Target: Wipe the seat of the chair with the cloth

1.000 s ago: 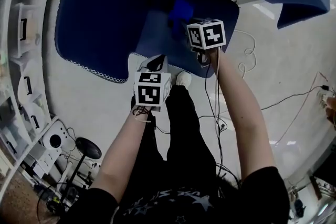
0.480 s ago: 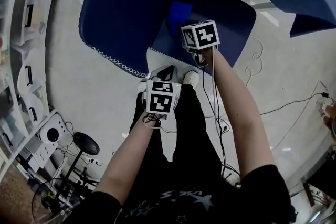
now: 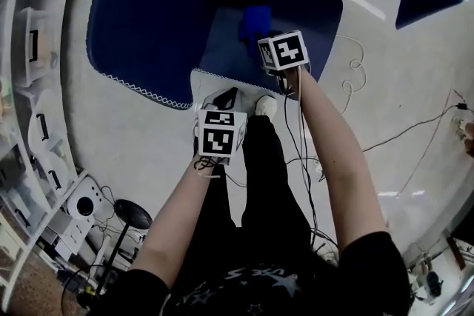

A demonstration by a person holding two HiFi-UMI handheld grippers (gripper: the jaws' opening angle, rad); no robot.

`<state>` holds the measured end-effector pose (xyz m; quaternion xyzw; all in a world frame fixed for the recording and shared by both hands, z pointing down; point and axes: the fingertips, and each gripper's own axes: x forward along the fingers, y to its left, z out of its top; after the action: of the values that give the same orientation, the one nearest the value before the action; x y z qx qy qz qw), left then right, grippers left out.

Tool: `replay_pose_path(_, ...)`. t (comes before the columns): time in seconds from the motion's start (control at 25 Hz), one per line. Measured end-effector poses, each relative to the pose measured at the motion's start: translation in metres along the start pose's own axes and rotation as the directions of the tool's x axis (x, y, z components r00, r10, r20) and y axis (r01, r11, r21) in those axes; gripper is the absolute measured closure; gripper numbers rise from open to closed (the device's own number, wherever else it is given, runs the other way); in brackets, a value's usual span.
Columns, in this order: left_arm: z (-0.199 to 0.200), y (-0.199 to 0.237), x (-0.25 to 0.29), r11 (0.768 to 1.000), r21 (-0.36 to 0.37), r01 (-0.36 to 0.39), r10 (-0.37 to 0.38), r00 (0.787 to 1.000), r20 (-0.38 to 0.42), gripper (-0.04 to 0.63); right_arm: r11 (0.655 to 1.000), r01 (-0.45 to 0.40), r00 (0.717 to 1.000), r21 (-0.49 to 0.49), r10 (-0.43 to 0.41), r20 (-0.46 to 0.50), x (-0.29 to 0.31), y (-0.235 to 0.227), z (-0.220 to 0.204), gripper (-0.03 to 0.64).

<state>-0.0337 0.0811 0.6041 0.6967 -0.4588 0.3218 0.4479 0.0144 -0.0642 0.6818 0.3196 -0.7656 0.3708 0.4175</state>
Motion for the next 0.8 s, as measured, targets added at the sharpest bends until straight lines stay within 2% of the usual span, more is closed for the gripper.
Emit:
replay_pose_path(0.32,0.010,-0.034,0.022,0.996,0.080,0.034,-0.033,0.999,-0.019,0.574,0.988,0.078,0.996,0.134,-0.083,0.035,-0.039,-0.075,-0.039,0.561)
replay_pose_path(0.48,0.015,-0.056,0.029,0.988,0.144,0.063,-0.057,0.997,-0.042,0.574,0.972,0.118,0.991,0.202,-0.129,0.045,-0.064,-0.106,-0.064,0.561)
replay_pose_path(0.8,0.016,-0.095,0.041,0.971,0.217,0.102,-0.088,0.993,-0.073,0.574,0.935,0.165,0.981,0.315,-0.190,0.048,-0.099,-0.151,-0.108,0.561)
